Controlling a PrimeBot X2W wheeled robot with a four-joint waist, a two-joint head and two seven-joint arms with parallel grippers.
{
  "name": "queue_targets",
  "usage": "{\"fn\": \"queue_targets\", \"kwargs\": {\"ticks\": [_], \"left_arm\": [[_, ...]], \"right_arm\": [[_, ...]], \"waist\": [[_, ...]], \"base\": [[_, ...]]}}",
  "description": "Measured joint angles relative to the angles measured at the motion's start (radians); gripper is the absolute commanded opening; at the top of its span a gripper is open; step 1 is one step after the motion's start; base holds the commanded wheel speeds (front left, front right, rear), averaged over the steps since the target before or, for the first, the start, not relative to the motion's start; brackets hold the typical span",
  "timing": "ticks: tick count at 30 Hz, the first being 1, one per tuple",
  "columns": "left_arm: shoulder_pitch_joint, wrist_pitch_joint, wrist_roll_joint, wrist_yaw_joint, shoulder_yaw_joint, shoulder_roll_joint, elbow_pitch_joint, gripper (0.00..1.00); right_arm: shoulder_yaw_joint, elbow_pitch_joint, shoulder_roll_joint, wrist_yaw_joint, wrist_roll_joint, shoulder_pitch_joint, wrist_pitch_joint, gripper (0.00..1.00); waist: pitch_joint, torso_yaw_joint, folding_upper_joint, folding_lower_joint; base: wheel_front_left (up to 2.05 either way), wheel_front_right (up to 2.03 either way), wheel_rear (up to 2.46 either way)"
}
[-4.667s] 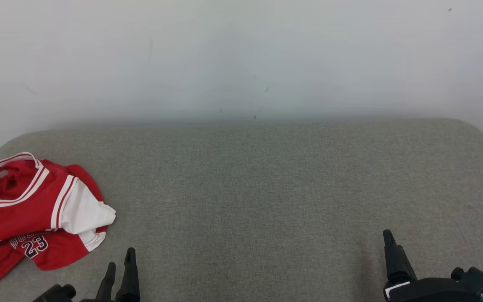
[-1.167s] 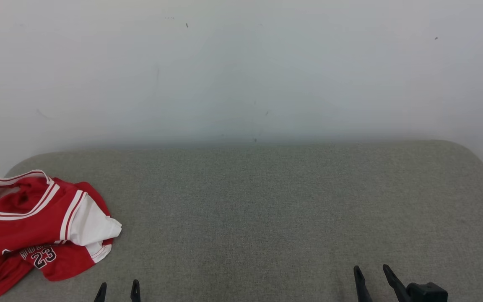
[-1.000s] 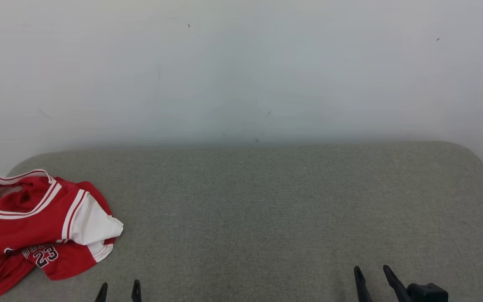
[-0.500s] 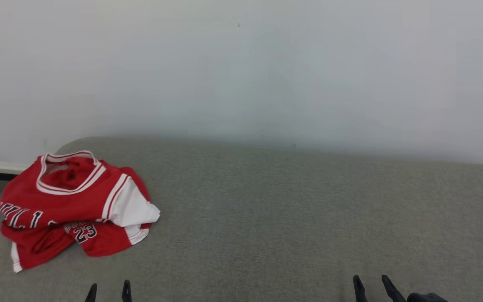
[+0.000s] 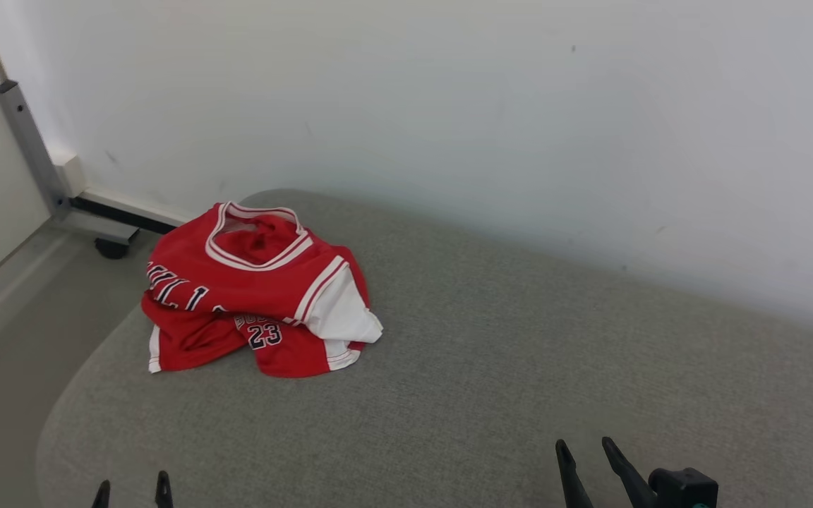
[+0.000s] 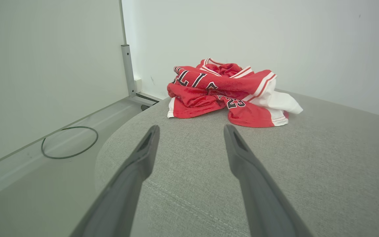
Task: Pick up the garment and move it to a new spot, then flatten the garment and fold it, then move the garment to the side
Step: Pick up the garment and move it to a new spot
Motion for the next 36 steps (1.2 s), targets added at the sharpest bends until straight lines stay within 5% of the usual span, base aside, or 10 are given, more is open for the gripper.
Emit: {"fn": "queue_targets", "kwargs": {"ticks": [11,24,30,36], "left_arm": [[0.032,0.000,-0.017,0.018,0.060,-0.016,-0.065,1.00],[0.030,0.000,-0.001,-0.003,0.037,-0.029,-0.069,1.00],[-0.178,0.000,0.037,-0.044,-0.071,0.019,0.026,1.00],[-0.474,0.042,0.048,-0.055,-0.215,0.051,0.267,1.00]], "right_arm": [[0.067,0.067,0.000,0.000,0.001,-0.098,-0.013,1.00],[0.091,0.124,0.000,0.000,0.004,-0.140,-0.034,1.00],[0.070,0.128,0.000,0.000,-0.013,-0.136,-0.034,1.00],[0.056,0.104,0.000,0.000,-0.030,-0.059,-0.015,1.00]], "waist": [[0.064,0.096,0.0000,0.0000],[0.085,0.114,-0.0001,0.0000],[0.095,0.117,-0.0001,0.0000],[0.094,0.111,-0.0001,0.0000]], "base": [[0.00,0.00,0.00],[0.00,0.00,0.00],[0.00,0.00,0.00],[0.00,0.00,0.00]]}}
